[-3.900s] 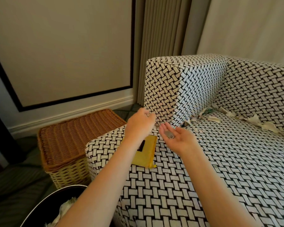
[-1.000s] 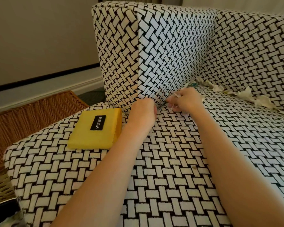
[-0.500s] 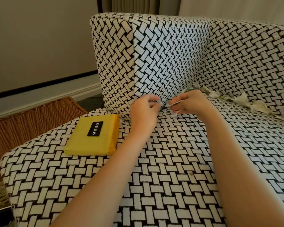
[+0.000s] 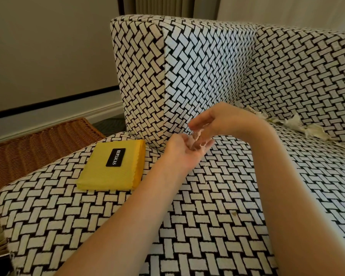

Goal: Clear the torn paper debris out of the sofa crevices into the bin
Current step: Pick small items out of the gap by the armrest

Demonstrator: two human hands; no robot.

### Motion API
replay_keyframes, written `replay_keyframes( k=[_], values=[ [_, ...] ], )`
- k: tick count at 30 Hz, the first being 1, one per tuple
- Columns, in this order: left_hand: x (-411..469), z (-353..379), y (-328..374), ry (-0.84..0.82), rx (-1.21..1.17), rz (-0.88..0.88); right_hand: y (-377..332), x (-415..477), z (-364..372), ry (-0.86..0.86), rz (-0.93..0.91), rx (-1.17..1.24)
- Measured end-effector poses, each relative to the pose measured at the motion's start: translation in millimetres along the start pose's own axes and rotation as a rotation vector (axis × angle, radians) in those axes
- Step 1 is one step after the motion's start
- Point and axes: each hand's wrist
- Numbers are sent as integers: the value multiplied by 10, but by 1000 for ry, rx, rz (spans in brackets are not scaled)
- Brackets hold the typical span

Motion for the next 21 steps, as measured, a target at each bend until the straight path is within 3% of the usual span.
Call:
replay_keyframes(
  k=[4,11,16,21],
  values=[
    [29,5,-17,44,-51,24,19,-67,-69,44,-19,117],
    [81,-43,131,99,-161,70,52,-128,-118,158,-12,113],
    [131,-88,148,97,-197,89,82,-67,58,-227,193,-199],
    [138,-100,155,118,-186,72,71,3,184,-241,208,-220]
  ],
)
Point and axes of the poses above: each hand's wrist, its own x-axis towards the middle knuckle, its own z-axis out of the palm, y = z × x, and after that the axes turned 1 degree about -x, right-handed
